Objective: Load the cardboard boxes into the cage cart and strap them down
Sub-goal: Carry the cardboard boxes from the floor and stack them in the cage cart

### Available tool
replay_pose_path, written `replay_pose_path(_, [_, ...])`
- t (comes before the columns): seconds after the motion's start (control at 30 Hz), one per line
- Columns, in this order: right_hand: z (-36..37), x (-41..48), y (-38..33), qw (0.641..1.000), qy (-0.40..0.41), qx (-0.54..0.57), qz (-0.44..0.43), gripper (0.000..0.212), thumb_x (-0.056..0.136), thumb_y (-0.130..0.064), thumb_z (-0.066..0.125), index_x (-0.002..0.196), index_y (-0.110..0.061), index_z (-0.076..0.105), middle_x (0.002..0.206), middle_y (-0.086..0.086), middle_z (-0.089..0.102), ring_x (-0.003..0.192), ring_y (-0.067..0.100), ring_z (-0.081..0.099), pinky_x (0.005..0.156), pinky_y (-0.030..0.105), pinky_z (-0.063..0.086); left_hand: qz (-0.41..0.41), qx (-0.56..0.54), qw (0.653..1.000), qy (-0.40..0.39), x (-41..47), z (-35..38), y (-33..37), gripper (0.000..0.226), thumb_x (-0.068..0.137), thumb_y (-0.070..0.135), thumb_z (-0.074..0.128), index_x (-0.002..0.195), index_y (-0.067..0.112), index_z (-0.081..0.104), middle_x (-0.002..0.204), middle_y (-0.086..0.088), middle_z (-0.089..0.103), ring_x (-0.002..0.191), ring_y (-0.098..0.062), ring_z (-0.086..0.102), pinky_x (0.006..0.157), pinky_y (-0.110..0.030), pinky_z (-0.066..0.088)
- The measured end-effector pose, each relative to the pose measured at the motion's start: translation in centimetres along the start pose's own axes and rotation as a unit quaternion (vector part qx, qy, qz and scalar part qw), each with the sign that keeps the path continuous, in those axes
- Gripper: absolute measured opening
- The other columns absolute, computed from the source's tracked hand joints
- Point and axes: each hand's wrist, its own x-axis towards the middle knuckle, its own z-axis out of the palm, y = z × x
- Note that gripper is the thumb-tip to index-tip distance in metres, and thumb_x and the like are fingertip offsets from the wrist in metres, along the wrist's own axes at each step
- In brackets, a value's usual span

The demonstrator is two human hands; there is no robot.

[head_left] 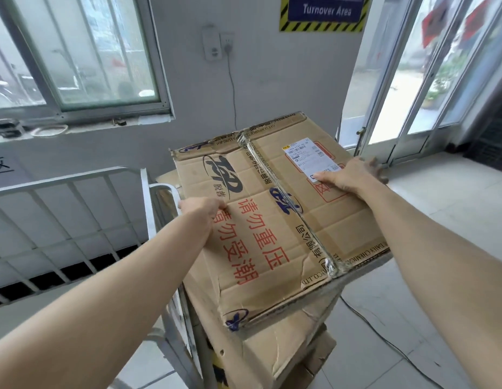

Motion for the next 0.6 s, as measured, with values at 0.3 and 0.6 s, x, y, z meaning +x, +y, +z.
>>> replay_pose_path(0.3, [-1.2, -5.5, -11.8, 0.998, 0.021, 0.029, -0.055, 0.119, 0.066, -0.069, 0.071, 0.148, 0.003, 0.023, 0.152, 0.023, 0.016, 0.14, 0.043, 0.015, 0.113, 0.054, 0.018, 0.116, -0.068, 0.99, 0.039, -6.2, -14.3, 5.2, 0.064, 0.067, 0.019, 0.082, 0.12, 0.005, 0.048, 0.102, -0.014, 0.065, 0.073, -0.027, 0.066, 0.051, -0.037, 0.047])
replay_pose_path(0.6, [7.2, -14.8, -30.8, 0.983, -0.056, 0.086, -0.155, 0.106, 0.062, -0.072, 0.071, 0.139, -0.006, 0.044, 0.148, 0.021, 0.027, 0.137, 0.039, 0.025, 0.111, 0.047, 0.026, 0.125, -0.1, 0.976, 0.145, -2.8, -36.7, 4.6, 0.054, 0.073, 0.02, 0.08, 0.114, 0.004, 0.049, 0.082, -0.012, 0.066, 0.065, -0.025, 0.069, 0.052, -0.036, 0.055])
